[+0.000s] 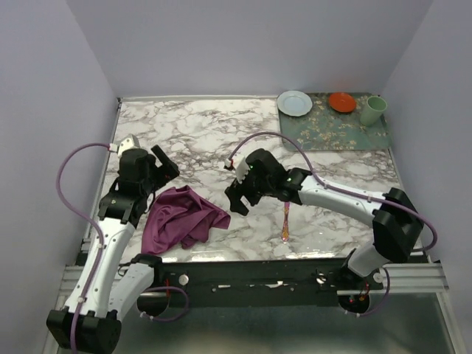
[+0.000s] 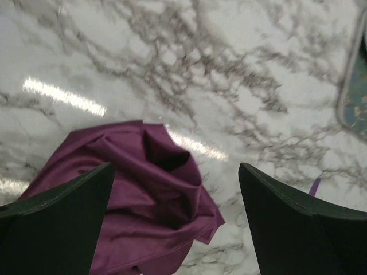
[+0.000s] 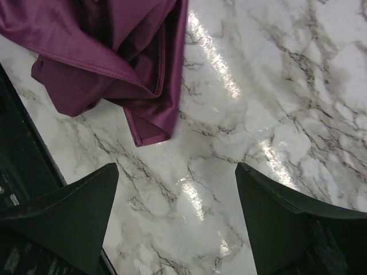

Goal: Fold the napkin, place the utensils inside, and roll it up
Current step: Move the napkin to the centre of the board

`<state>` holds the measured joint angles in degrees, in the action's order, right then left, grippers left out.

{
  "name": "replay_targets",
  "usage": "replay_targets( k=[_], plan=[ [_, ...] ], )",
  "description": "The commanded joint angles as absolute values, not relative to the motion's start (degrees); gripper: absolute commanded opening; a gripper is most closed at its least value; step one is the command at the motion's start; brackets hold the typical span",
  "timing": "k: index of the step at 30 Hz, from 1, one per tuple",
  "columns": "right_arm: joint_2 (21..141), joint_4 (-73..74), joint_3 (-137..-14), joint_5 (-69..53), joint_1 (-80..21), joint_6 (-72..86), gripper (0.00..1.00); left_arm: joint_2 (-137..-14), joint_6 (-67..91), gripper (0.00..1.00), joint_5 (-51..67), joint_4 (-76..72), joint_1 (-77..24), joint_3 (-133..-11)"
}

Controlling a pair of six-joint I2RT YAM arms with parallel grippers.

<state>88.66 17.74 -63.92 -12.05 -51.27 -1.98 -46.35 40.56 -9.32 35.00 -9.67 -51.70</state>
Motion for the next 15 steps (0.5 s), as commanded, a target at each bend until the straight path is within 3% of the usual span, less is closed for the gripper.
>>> replay_targets(
  k=[1, 5, 10, 13, 15],
  plan=[
    [92.8, 11.0, -64.3, -25.4, -51.2, -4.1, 0.88, -47.8, 46.8, 0.99, -2.2, 36.2, -8.4, -44.7],
    [100.3, 3.2, -64.9, -32.9, -51.9, -0.3, 0.87, -46.0, 44.9, 0.94, 4.1, 33.0, -8.4, -41.9],
    [106.9, -1.8, -69.4, -33.6, -53.5, -0.3, 0.86, -43.1, 42.8, 0.92, 10.0, 32.5, -8.4, -40.8],
    [110.6, -1.2, -72.4, -35.5, -54.0, -0.2, 0.76, -42.1, 43.4, 0.92, 9.2, 33.2, -8.4, -40.2],
    [111.3, -1.3, -72.9, -35.8, -53.9, -0.2, 0.6, -42.0, 45.0, 0.96, 8.0, 33.3, -8.4, -39.9]
  ],
)
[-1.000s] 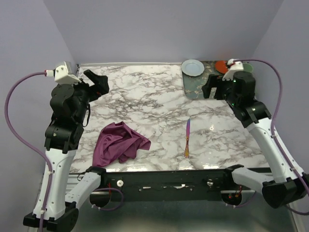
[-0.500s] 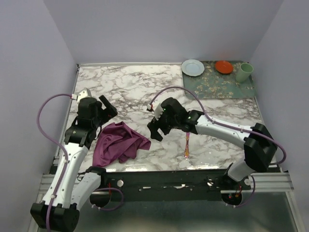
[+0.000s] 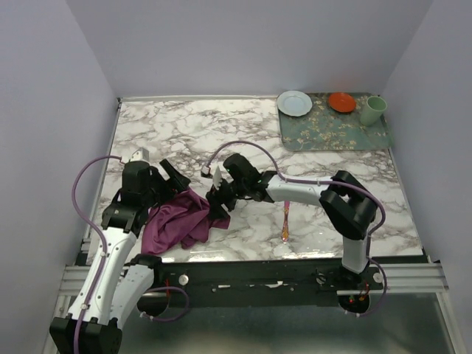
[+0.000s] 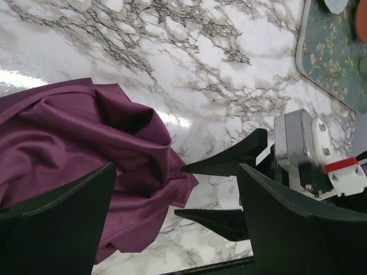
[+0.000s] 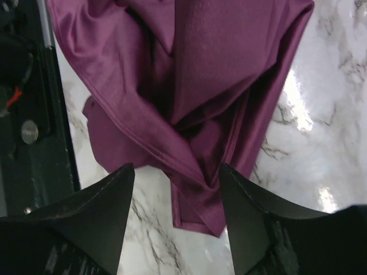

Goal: Fold the napkin, place the utensils inside, and roll it up
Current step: Move the napkin to the centre of the board

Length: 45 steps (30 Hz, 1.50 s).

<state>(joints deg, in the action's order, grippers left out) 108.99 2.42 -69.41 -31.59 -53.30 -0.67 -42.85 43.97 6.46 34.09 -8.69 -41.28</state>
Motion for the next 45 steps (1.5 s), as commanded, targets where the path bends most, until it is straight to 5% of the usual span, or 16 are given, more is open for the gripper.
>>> replay_targets(
  k=[1, 5, 7, 10, 13, 16, 19, 26, 40, 45],
  plan=[
    [111.4, -1.3, -73.0, -35.5, -53.9, 1.3, 0.54, -42.2, 45.5, 0.97, 6.8, 33.4, -8.3, -40.1],
    [112.6, -1.1, -74.6, -37.3, -54.0, 1.9, 0.35, -45.1, 45.1, 0.99, 9.7, 31.5, -8.2, -41.7],
    [112.7, -0.6, -74.4, -38.1, -54.0, 1.8, 0.35, -46.3, 42.7, 0.99, 11.2, 31.3, -8.3, -43.7],
    [113.5, -0.8, -74.0, -40.9, -54.0, 1.2, 0.58, -47.0, 40.4, 0.99, 11.1, 33.7, -8.3, -45.3],
    [114.7, -0.9, -73.6, -42.0, -54.0, 1.5, 0.58, -45.9, 39.9, 0.99, 10.5, 33.9, -8.3, -45.0],
    [115.8, -1.3, -73.7, -42.4, -54.0, 2.7, 0.48, -46.2, 40.5, 0.99, 13.6, 32.1, -8.3, -44.0],
    [116.4, -1.4, -74.5, -40.3, -53.4, 5.1, 0.01, -49.4, 39.8, 0.98, 15.2, 30.8, -8.2, -43.9],
    [102.8, 5.0, -71.3, -24.1, -34.3, 7.1, 0.01, -54.9, 40.0, 0.92, 6.3, 29.0, -16.8, -46.6],
    [98.5, 9.9, -71.9, -33.0, -34.9, 11.7, 0.01, -59.2, 52.5, 0.89, 5.2, 19.5, -28.9, -35.3],
    [94.0, 9.8, -69.0, -32.2, -34.9, 11.7, 0.01, -56.0, 57.4, 0.73, 1.9, 4.2, -28.7, -25.3]
  ],
)
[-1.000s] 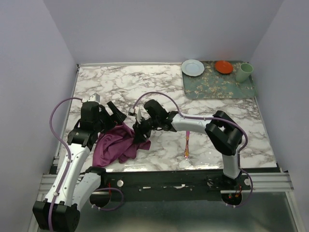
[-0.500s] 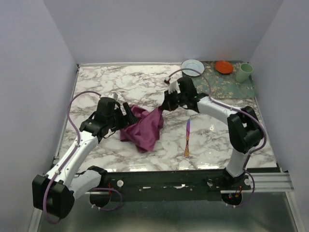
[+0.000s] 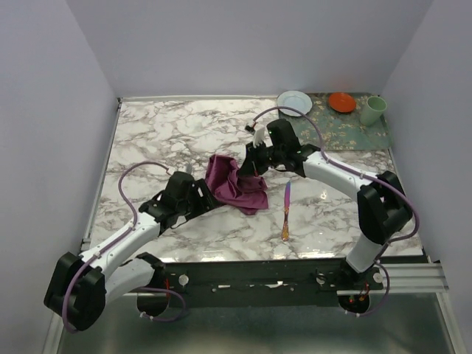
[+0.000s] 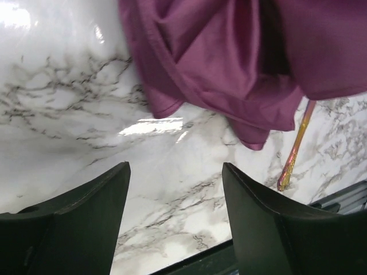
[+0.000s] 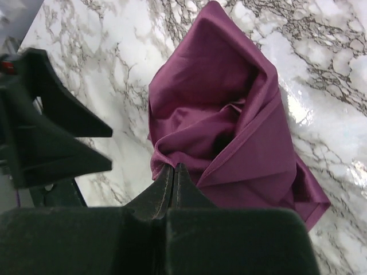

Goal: Fold the napkin, place the utensils inside, and roll it up
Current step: Move the napkin to the centre of the board, then flatten the napkin out

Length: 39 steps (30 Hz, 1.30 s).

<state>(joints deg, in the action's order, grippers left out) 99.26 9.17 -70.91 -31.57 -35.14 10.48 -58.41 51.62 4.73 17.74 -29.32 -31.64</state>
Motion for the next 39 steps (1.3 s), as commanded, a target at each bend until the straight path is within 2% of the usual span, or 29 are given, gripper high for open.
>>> replay_targets(
  k=[1, 5, 10, 16, 20, 25, 28, 30, 31, 33, 35, 39],
  plan=[
    [93.3, 9.8, -68.3, -32.1, -34.9, 11.6, 0.01, -56.6, 57.7, 0.72, 1.1, 3.2, -28.7, -25.1],
    [91.1, 9.9, -66.7, -32.0, -34.8, 10.6, 0.01, -62.8, 56.8, 0.71, 0.4, 2.6, -28.4, -29.2],
    [90.7, 9.8, -65.8, -32.0, -34.8, 10.5, 0.01, -68.5, 57.4, 0.52, -3.2, 2.9, -28.2, -31.2],
    [90.1, 9.8, -65.2, -31.5, -34.8, 10.1, 0.01, -70.1, 57.3, 0.52, -6.9, 8.0, -27.9, -33.9],
    [90.1, 9.7, -64.9, -31.5, -34.9, 9.9, 0.01, -68.7, 59.8, 0.61, -10.2, 10.5, -28.0, -33.0],
    [89.9, 9.8, -64.8, -31.6, -34.9, 10.1, 0.01, -72.0, 60.0, 0.59, -8.9, 8.5, -27.9, -32.6],
    [89.8, 9.8, -65.0, -31.4, -34.8, 10.2, 0.01, -74.5, 59.9, 0.53, -7.7, 5.3, -27.9, -32.9],
    [89.9, 9.8, -65.3, -31.4, -34.9, 10.1, 0.01, -76.5, 58.6, 0.43, -8.1, 5.3, -27.9, -34.4],
    [89.9, 9.8, -65.4, -31.0, -34.8, 10.0, 0.01, -77.1, 58.1, 0.37, -8.1, 5.4, -27.9, -35.1],
    [90.1, 9.8, -66.2, -29.9, -34.8, 9.8, 0.01, -78.1, 56.4, 0.16, -8.0, 6.1, -27.3, -36.8],
    [89.9, 10.0, -67.2, -27.5, -34.6, 9.5, 0.01, -77.8, 55.2, 0.02, -9.1, 7.6, -26.6, -39.2],
    [90.3, 15.8, -75.2, -21.0, -30.3, 4.6, 0.01, -76.5, 47.0, 0.0, -7.8, 8.2, -22.0, -47.7]
  ],
)
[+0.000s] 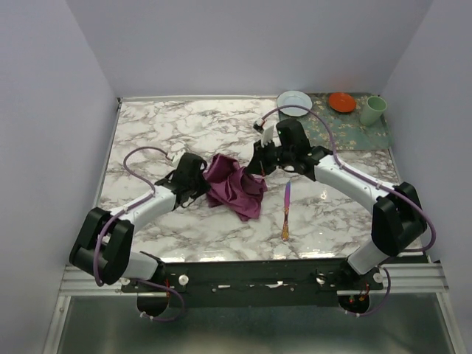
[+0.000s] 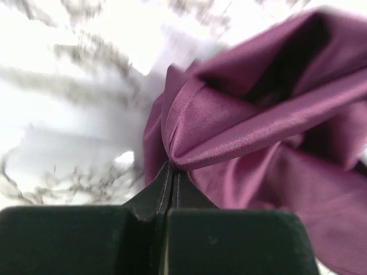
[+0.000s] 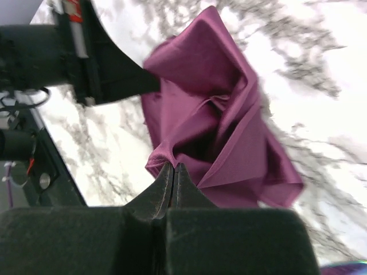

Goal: Fold the napkin, place the utensils inside, and roll it up
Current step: Flatten the napkin out

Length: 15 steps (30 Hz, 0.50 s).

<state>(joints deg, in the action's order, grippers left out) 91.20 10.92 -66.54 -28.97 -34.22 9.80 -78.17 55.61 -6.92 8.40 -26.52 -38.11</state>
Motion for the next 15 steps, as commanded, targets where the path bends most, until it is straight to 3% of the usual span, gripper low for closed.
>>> replay_targets(
  k=[1, 5, 9, 12, 15],
  plan=[
    [90.6, 17.5, -80.4, -20.1, -29.3, 3.7, 0.01, -77.1, 43.2, 0.0, -5.8, 8.0, -20.5, -50.4],
    [91.9, 24.3, -95.6, -17.6, -24.1, 0.8, 0.01, -82.3, 40.7, 0.0, 10.4, 5.9, -14.8, -71.0],
    [89.9, 32.1, -108.1, -14.8, -23.8, -5.1, 0.01, -88.8, 38.4, 0.0, 17.4, 7.5, -12.9, -88.9],
    [84.7, 33.7, -108.2, -18.2, -25.1, -5.2, 0.01, -88.9, 36.1, 0.0, 17.4, 12.5, -11.6, -96.9],
    [80.5, 33.4, -103.2, -20.6, -30.6, -5.4, 0.01, -84.6, 34.5, 0.0, 16.7, 15.4, -8.9, -94.3]
  ],
)
